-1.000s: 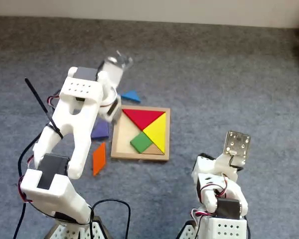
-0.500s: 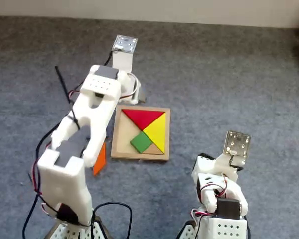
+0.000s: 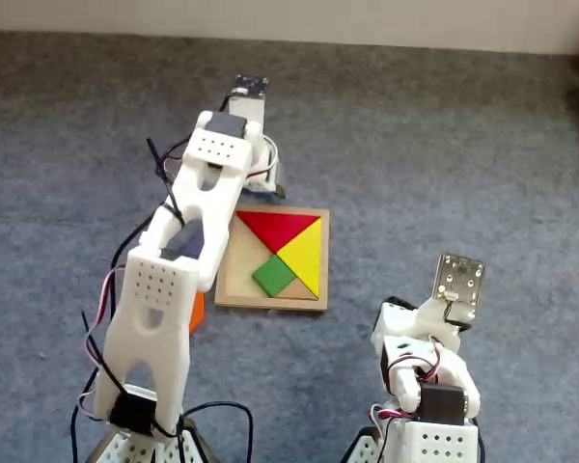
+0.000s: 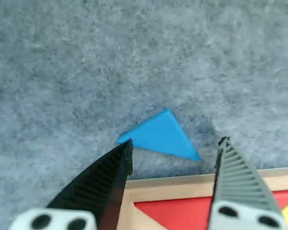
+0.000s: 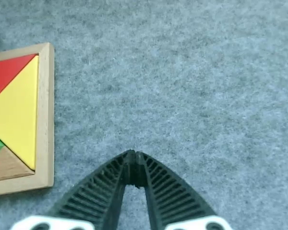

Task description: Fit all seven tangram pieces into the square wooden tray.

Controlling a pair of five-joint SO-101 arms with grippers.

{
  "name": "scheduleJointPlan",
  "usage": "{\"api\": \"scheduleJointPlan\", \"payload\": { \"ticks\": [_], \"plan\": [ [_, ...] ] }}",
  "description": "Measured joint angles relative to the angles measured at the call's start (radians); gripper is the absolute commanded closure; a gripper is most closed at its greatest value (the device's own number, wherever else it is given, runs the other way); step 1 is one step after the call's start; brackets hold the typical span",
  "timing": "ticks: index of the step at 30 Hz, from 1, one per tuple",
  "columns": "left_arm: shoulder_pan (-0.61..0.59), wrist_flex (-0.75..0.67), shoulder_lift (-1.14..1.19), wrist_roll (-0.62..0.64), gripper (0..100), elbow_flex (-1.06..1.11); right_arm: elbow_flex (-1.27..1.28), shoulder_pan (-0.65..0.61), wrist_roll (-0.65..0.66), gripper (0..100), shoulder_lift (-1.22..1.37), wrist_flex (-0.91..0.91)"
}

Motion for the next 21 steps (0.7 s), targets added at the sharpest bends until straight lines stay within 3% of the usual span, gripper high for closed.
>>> {"api": "scheduleJointPlan", "payload": {
  "ticks": [7,13,21],
  "plan": [
    [-0.084,0.161,0.161,-0.005,81,-0.281,0.000,0.000,0.000,99.3,0.000,0.000],
    [-0.146,0.287,0.236,-0.132,81,-0.437,0.000,0.000,0.000,99.3,0.000,0.000],
    [-0.262,0.321,0.245,-0.207,79,-0.532,0.000,0.000,0.000,99.3,0.000,0.000]
  ]
}}
